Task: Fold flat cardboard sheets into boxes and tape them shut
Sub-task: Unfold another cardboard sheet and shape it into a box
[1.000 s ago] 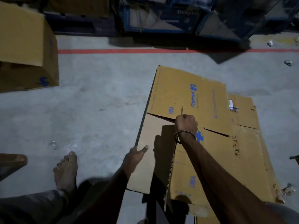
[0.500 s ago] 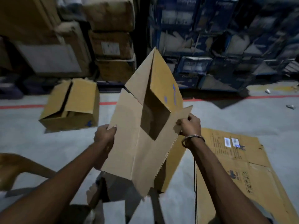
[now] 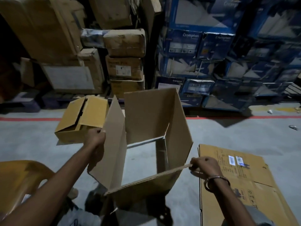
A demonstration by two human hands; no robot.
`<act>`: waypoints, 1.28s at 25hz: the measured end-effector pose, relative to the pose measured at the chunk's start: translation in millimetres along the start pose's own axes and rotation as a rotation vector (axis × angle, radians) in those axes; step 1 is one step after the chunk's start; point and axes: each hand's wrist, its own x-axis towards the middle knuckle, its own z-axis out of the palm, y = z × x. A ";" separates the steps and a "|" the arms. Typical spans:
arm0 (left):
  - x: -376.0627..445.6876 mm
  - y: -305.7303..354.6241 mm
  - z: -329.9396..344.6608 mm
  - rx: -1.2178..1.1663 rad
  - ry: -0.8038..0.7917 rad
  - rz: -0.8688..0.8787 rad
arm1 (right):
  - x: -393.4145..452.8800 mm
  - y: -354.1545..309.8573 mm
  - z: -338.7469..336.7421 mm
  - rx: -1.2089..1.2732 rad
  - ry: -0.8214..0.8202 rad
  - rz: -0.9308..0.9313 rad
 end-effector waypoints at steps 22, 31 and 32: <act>23.3 -11.5 -6.2 -0.002 0.120 0.086 | 61.2 -49.3 22.5 -0.541 0.076 -0.394; 9.9 -0.4 -6.5 0.060 0.197 0.022 | 50.4 -20.1 -19.2 -0.502 0.028 -0.275; 8.2 -0.2 -7.0 0.076 0.193 0.026 | 50.8 -21.0 -18.6 -0.505 0.046 -0.288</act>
